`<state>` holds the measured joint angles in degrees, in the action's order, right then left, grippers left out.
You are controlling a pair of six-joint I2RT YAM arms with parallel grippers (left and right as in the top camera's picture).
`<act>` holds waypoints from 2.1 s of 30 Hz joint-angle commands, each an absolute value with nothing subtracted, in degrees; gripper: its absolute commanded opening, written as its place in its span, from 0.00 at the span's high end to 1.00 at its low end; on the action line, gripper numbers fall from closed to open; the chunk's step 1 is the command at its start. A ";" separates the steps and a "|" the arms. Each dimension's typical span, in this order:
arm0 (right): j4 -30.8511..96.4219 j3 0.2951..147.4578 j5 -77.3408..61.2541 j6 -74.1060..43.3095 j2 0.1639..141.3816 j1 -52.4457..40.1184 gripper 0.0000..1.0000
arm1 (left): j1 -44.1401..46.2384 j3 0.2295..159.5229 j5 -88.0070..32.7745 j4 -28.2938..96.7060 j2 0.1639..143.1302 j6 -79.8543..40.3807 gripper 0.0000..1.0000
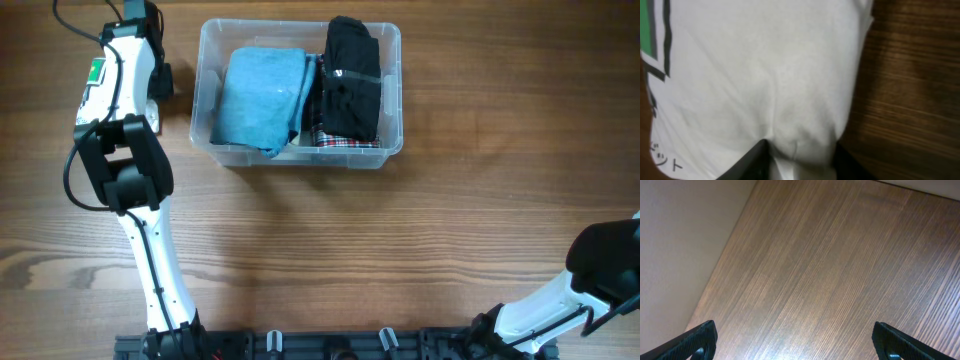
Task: Pack container
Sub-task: 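Grasp the white green-print folded shirt with the left gripper, then place the white shirt on top of the denim in the bin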
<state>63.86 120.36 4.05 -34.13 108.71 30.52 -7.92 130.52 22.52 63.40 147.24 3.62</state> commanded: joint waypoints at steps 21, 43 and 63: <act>63.70 120.31 3.77 -33.15 109.30 30.39 0.00 | 10.04 131.00 10.15 75.44 108.62 0.75 0.96; 63.70 120.31 3.77 -33.15 109.30 30.39 0.00 | 16.67 130.39 17.47 83.22 113.43 -3.73 0.96; 63.70 120.31 3.77 -33.15 109.30 30.39 0.00 | 21.23 130.41 1.06 95.48 122.41 -5.21 0.80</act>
